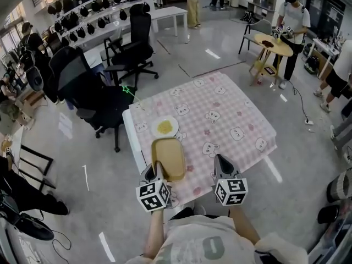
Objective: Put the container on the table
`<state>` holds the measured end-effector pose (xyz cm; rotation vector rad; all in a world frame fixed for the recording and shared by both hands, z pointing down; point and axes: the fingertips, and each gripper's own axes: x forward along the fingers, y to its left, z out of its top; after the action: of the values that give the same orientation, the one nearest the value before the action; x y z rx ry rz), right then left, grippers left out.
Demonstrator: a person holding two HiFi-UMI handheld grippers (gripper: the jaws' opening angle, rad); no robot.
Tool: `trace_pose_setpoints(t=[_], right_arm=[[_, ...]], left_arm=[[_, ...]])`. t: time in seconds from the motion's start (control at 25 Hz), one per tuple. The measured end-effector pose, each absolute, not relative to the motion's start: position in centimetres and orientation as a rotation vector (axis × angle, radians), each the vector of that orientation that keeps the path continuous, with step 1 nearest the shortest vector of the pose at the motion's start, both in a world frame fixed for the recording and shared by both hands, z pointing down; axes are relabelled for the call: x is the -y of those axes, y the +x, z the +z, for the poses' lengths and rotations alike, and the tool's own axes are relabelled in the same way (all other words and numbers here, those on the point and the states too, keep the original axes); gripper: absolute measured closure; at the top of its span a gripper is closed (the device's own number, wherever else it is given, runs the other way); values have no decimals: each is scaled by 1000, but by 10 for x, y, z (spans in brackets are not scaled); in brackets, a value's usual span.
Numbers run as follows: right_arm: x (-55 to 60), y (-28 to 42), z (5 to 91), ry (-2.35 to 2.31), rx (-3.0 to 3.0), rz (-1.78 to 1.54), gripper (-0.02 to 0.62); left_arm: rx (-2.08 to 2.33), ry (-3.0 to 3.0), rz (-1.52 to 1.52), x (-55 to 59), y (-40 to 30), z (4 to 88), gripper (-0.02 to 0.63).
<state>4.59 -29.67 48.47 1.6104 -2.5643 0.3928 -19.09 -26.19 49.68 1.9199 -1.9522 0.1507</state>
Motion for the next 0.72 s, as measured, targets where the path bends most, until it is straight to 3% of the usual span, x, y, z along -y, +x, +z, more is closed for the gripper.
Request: trace_pose_setpoints(t=[0.72], right_arm=[[350,45,461,1685,2579,379,566]], left_arm=[[1914,2072,127,340,-173,455,578]])
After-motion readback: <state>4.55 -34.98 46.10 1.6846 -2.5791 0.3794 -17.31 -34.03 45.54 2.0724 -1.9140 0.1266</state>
